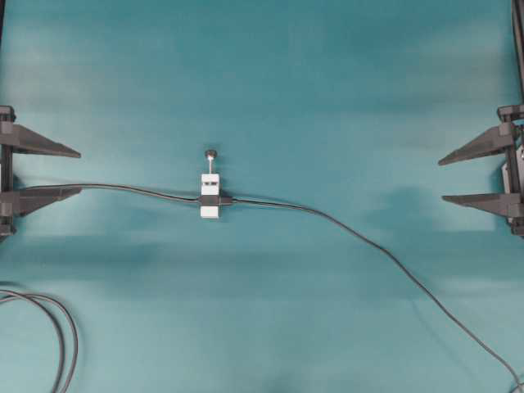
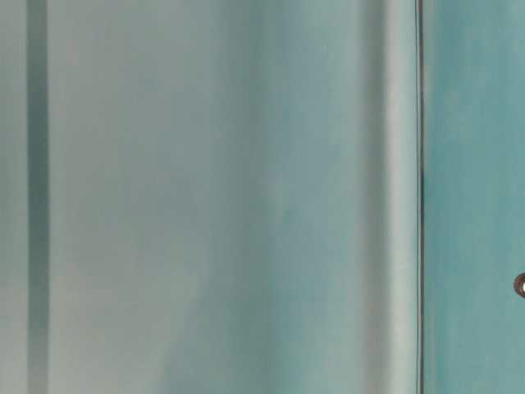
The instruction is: Insert the USB cable into the female connector supported by the left arm.
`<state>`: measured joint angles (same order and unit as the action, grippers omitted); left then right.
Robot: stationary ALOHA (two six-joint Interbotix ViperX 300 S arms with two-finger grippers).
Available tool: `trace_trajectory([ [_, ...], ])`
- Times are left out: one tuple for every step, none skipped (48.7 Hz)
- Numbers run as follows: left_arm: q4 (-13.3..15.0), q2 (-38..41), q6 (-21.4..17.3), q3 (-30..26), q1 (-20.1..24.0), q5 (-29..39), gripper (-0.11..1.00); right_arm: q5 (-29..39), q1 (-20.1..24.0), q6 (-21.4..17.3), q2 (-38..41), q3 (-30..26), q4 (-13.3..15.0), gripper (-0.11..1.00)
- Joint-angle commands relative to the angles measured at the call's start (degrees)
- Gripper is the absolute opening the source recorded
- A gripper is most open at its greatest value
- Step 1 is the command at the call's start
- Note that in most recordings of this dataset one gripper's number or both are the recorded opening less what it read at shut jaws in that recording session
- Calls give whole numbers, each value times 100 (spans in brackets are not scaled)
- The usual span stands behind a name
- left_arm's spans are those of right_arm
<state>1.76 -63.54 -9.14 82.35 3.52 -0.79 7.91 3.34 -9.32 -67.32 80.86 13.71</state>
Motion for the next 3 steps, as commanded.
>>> trace_trajectory([
  [-18,70,-70,-97,-9,-53,74,-62,9,-9,70,-70,9,68],
  [-18,70,-70,-97,-9,-53,74,-62,9,-9,70,-70,9,68],
  [-18,62,-70,-97,-9,-53,74,-62,9,-9,79,-70,9,68],
])
